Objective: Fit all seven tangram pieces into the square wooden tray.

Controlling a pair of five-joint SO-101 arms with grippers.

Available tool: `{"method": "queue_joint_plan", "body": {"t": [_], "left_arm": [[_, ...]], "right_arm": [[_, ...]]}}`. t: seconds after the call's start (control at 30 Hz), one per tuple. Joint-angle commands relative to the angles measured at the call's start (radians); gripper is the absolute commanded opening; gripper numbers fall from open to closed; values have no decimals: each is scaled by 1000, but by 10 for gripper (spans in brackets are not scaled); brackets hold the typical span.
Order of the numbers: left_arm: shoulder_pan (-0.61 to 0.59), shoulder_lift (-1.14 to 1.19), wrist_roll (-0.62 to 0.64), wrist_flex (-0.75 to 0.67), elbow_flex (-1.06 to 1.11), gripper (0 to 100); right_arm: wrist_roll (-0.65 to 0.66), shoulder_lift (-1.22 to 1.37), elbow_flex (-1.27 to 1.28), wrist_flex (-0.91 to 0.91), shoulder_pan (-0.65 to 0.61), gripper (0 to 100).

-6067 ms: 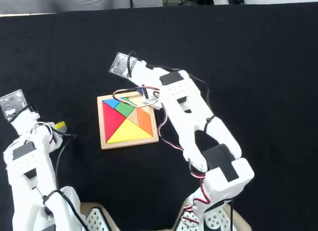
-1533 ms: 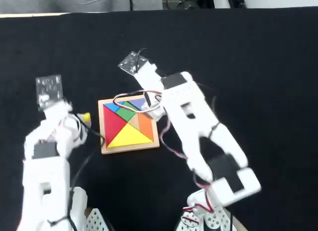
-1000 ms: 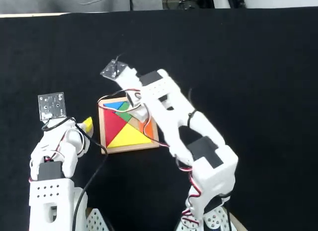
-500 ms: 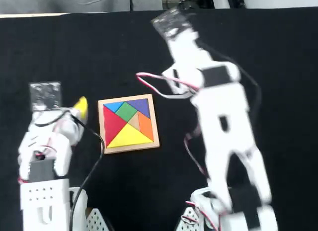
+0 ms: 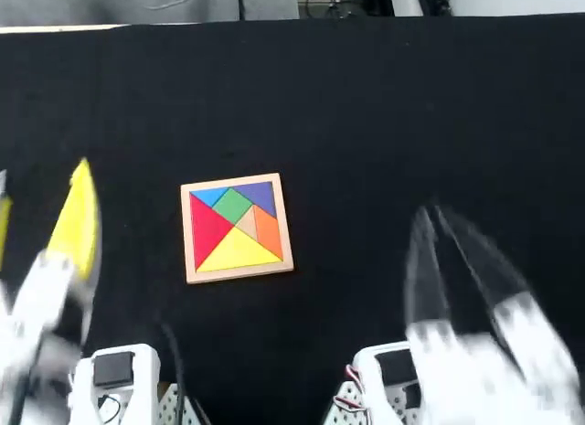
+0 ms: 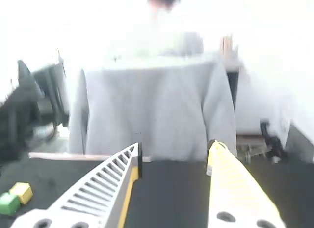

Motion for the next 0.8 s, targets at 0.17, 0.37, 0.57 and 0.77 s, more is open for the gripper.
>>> {"method": "queue_joint_plan", "body": {"t": [0.17, 0.37, 0.57, 0.77], "left_arm": [[-10, -2, -11, 385, -122, 227], [-19, -298, -15, 192, 361, 227], [-35, -496, -8, -183, 1003, 227], [-42, -397, -6, -563, 1365, 227]], "right_arm": [[-8, -259, 114, 63, 80, 11], [-92, -344, 177, 63, 370, 11], [-124, -338, 470, -97, 430, 11], [-146, -338, 908, -411, 404, 12]]}}
